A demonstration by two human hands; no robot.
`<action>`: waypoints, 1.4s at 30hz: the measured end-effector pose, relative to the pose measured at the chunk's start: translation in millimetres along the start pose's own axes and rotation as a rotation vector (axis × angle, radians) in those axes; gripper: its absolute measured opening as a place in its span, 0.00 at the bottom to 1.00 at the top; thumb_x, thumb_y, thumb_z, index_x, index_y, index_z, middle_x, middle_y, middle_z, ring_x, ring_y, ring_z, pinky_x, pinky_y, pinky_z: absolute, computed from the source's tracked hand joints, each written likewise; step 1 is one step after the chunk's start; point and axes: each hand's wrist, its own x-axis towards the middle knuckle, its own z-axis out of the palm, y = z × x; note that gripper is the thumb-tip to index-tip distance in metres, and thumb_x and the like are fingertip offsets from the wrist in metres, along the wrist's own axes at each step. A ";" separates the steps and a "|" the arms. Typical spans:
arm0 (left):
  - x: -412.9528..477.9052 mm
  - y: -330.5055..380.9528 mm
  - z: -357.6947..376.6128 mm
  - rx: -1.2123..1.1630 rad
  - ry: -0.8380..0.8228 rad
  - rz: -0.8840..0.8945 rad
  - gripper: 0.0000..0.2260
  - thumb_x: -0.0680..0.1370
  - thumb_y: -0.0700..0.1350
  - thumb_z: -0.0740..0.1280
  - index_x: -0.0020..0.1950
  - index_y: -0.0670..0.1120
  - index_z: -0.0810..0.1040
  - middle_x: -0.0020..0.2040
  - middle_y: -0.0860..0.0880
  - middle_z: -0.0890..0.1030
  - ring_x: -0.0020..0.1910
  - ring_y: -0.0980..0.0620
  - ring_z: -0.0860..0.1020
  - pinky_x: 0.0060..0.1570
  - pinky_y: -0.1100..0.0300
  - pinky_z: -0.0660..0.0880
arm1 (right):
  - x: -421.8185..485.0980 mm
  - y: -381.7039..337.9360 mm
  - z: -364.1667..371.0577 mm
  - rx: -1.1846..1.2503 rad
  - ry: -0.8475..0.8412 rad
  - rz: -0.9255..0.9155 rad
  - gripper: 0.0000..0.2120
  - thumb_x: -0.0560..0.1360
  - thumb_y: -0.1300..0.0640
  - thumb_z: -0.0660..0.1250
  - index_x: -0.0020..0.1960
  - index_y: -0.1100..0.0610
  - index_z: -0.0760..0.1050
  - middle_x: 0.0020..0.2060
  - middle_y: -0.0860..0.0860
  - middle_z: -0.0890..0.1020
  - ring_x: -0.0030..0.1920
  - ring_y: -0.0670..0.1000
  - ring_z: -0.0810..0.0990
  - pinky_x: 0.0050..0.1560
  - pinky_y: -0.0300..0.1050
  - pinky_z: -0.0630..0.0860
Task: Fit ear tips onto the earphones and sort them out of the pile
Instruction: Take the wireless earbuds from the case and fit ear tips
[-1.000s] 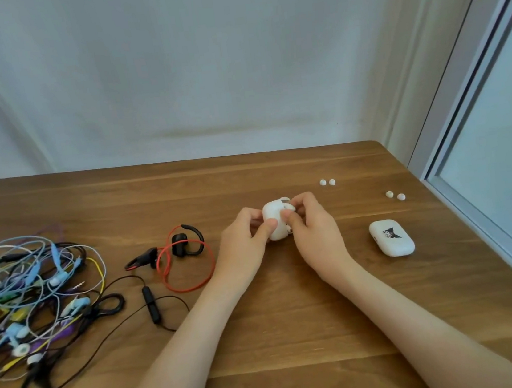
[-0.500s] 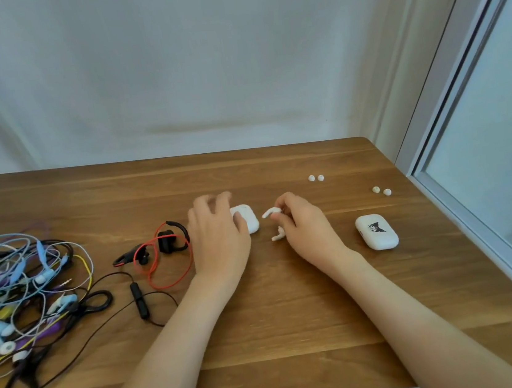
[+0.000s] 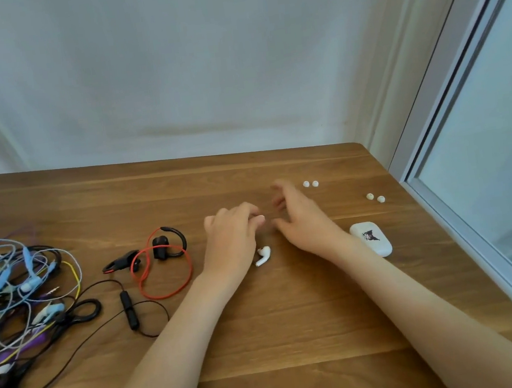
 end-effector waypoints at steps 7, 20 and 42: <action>0.3 -8.0 5.5 0.174 0.126 -0.047 0.08 0.81 0.48 0.61 0.52 0.47 0.77 0.44 0.52 0.81 0.49 0.48 0.72 0.45 0.59 0.50 | 39.8 31.8 -8.3 -0.533 0.179 0.243 0.21 0.77 0.66 0.53 0.69 0.57 0.66 0.65 0.55 0.71 0.65 0.58 0.64 0.64 0.52 0.58; 0.3 -1.6 1.2 -0.111 0.054 -0.069 0.06 0.82 0.47 0.60 0.56 0.51 0.75 0.42 0.60 0.74 0.50 0.57 0.73 0.53 0.68 0.50 | 34.2 7.6 -4.8 0.021 0.363 0.141 0.08 0.80 0.63 0.57 0.52 0.55 0.75 0.50 0.48 0.77 0.57 0.51 0.70 0.52 0.40 0.61; 0.2 1.3 0.1 -0.701 -0.004 -0.206 0.09 0.80 0.40 0.63 0.49 0.54 0.78 0.39 0.55 0.83 0.46 0.61 0.81 0.60 0.54 0.76 | -1.1 -10.3 8.4 1.208 -0.070 0.259 0.07 0.80 0.64 0.60 0.46 0.62 0.75 0.35 0.53 0.79 0.36 0.45 0.76 0.39 0.35 0.74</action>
